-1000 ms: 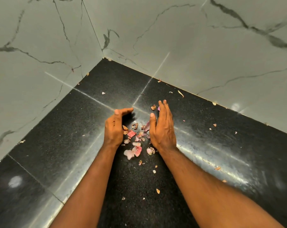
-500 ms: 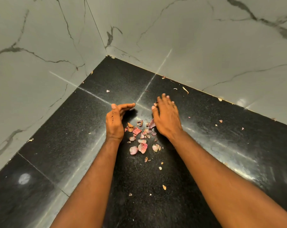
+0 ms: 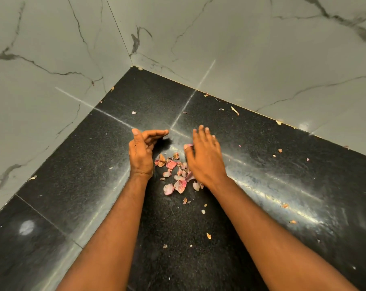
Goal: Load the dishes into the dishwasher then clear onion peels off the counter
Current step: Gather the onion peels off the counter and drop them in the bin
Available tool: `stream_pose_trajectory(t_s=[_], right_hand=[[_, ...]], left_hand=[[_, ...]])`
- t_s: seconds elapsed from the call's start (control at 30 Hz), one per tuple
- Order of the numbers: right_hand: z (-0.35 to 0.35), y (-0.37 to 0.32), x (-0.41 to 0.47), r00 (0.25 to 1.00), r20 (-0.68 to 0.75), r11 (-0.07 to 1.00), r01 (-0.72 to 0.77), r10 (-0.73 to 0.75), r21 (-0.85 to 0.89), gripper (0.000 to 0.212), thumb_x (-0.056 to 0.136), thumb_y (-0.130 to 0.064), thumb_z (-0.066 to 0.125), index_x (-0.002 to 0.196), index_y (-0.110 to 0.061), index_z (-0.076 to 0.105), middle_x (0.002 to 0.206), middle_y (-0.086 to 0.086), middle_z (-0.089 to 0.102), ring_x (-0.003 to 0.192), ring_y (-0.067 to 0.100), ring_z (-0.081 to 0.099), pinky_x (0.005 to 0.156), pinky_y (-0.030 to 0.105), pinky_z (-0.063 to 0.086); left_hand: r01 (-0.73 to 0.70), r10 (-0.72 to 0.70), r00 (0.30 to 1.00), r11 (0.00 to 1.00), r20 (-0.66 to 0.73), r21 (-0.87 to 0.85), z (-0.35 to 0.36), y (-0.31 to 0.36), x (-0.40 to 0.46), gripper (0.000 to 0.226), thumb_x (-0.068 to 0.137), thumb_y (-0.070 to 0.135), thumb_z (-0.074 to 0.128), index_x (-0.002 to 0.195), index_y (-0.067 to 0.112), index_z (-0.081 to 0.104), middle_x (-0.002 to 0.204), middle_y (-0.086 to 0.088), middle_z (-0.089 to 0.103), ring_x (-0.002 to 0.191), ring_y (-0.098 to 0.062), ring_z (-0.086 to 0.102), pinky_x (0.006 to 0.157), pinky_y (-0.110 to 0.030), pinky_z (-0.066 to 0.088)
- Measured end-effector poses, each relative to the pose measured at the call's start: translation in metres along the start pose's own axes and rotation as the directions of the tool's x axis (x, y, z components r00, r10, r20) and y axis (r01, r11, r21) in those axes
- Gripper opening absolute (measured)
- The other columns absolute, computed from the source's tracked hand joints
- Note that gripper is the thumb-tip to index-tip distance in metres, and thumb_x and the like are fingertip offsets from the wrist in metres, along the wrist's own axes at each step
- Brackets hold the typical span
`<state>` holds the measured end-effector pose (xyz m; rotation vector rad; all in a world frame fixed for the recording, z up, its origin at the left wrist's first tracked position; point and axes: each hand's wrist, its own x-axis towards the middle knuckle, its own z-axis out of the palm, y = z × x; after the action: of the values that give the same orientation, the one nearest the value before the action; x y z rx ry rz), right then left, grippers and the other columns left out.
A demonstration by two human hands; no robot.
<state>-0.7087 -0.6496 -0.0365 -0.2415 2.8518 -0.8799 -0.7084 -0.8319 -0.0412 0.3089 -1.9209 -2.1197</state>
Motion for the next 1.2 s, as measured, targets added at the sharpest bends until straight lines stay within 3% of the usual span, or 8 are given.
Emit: stream_pose_trajectory(t_s=[0.13,0.23,0.4,0.57,0.83,1.0,1.1,1.2], right_hand=[[0.017,-0.02,-0.025,0.947,0.168,0.96,0.258,-0.274,0.108,0.057,0.112,-0.044,0.03,0.164,-0.02,0.027,0.172,0.003,0.018,0.159,0.015,0.013,0.131,0.042,0.012],[0.02,-0.029,-0.029,0.959,-0.05,0.907,0.281,-0.28,0.312,0.05,0.105,-0.038,0.054,0.15,-0.017,0.054,0.157,0.005,0.049,0.145,0.017,0.042,0.121,0.04,0.035],[0.033,-0.045,-0.014,0.89,0.127,0.894,0.446,-0.438,-0.045,0.08,0.089,-0.062,0.059,0.155,-0.019,0.043,0.16,0.01,0.041,0.149,0.029,0.033,0.125,0.048,0.026],[0.034,-0.035,-0.031,0.817,-0.004,0.815,0.575,-0.577,-0.065,0.029,0.092,-0.035,0.066,0.108,-0.011,0.063,0.112,0.007,0.06,0.104,0.026,0.053,0.089,0.042,0.047],[0.011,0.002,-0.065,0.911,-0.169,0.891,0.405,-0.375,0.206,0.004,0.096,-0.016,0.064,0.096,-0.014,0.067,0.097,-0.002,0.061,0.093,0.018,0.055,0.082,0.039,0.049],[-0.01,0.017,-0.049,0.988,-0.128,0.961,0.113,-0.082,0.254,0.046,0.103,-0.032,0.048,0.145,-0.017,0.058,0.155,0.001,0.051,0.148,0.015,0.038,0.125,0.035,0.028],[-0.001,0.009,-0.05,0.976,0.084,0.979,0.198,-0.201,0.047,0.067,0.105,-0.057,0.027,0.163,-0.023,0.03,0.172,-0.001,0.017,0.159,0.013,0.01,0.13,0.038,0.005],[0.011,-0.007,-0.063,0.918,0.162,0.932,0.357,-0.362,0.057,0.072,0.101,-0.07,0.035,0.159,-0.027,0.038,0.17,-0.001,0.026,0.157,0.015,0.02,0.129,0.038,0.012]], left_hand=[[0.044,-0.047,0.999,0.995,-0.024,-0.093,-0.002,0.001,0.003,0.082,0.106,0.055,0.017,0.102,-0.007,0.07,0.109,-0.031,0.073,0.112,-0.044,0.069,0.108,-0.053,0.05],[0.072,-0.079,0.996,0.987,-0.043,-0.142,-0.004,0.0,0.008,0.087,0.104,0.06,0.018,0.105,-0.011,0.068,0.111,-0.036,0.07,0.113,-0.047,0.068,0.109,-0.054,0.049],[0.11,-0.132,0.987,0.972,-0.093,-0.209,-0.005,0.001,0.012,0.086,0.102,0.064,0.019,0.102,-0.007,0.069,0.113,-0.037,0.068,0.114,-0.047,0.067,0.109,-0.054,0.05],[0.098,-0.123,0.985,0.975,-0.122,-0.197,-0.004,-0.003,0.013,0.086,0.106,0.06,0.017,0.1,-0.008,0.069,0.11,-0.039,0.068,0.111,-0.047,0.068,0.108,-0.057,0.05],[0.071,-0.091,0.989,0.983,-0.115,-0.169,-0.005,-0.008,0.013,0.084,0.107,0.058,0.016,0.097,-0.006,0.07,0.106,-0.037,0.07,0.108,-0.046,0.07,0.106,-0.055,0.052],[0.059,-0.077,0.991,0.986,-0.112,-0.155,-0.004,-0.007,0.012,0.083,0.106,0.057,0.017,0.094,-0.006,0.07,0.102,-0.036,0.071,0.106,-0.046,0.07,0.104,-0.054,0.053],[0.056,-0.072,0.991,0.988,-0.113,-0.143,-0.003,-0.007,0.012,0.083,0.107,0.056,0.016,0.094,-0.006,0.07,0.101,-0.035,0.071,0.106,-0.047,0.07,0.104,-0.055,0.053],[0.059,-0.076,0.991,0.988,-0.114,-0.145,-0.003,-0.007,0.012,0.082,0.107,0.056,0.017,0.094,-0.005,0.071,0.1,-0.034,0.072,0.105,-0.047,0.07,0.104,-0.056,0.053]])
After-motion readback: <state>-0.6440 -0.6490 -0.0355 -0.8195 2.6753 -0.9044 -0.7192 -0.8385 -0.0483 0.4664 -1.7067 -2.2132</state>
